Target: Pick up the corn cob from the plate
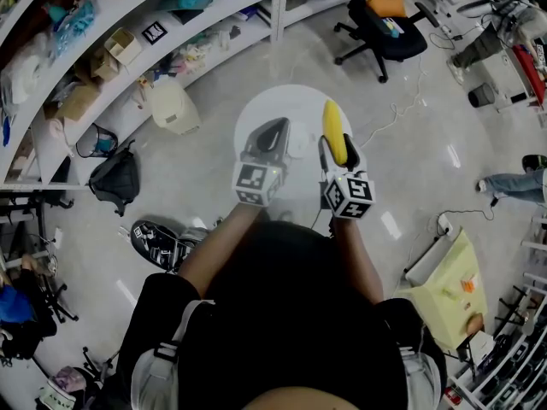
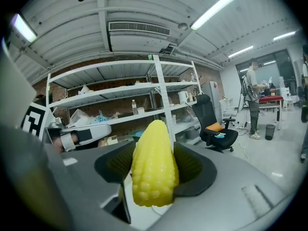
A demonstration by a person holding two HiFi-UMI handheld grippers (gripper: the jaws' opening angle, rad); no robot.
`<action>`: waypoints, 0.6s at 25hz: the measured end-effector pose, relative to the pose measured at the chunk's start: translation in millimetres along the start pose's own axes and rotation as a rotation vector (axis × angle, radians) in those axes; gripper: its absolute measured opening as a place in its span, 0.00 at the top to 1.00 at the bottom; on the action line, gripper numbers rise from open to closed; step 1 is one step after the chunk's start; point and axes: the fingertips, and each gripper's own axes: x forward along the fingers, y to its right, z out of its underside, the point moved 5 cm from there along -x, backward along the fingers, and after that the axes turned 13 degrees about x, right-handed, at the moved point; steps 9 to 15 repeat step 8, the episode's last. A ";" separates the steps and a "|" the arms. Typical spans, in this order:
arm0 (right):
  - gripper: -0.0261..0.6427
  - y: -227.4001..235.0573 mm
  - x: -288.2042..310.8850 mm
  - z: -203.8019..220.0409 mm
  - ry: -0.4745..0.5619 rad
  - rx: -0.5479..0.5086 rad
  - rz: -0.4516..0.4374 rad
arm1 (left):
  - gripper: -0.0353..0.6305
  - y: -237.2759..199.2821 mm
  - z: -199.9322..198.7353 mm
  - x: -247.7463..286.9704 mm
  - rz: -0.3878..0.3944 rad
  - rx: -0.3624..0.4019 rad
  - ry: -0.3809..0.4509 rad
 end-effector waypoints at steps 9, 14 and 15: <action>0.58 -4.2 2.2 -0.2 0.005 -0.003 -0.008 | 0.95 -3.7 1.7 0.9 0.003 -0.003 -0.006; 0.58 -4.2 2.2 -0.2 0.005 -0.003 -0.008 | 0.95 -3.7 1.7 0.9 0.003 -0.003 -0.006; 0.58 -4.2 2.2 -0.2 0.005 -0.003 -0.008 | 0.95 -3.7 1.7 0.9 0.003 -0.003 -0.006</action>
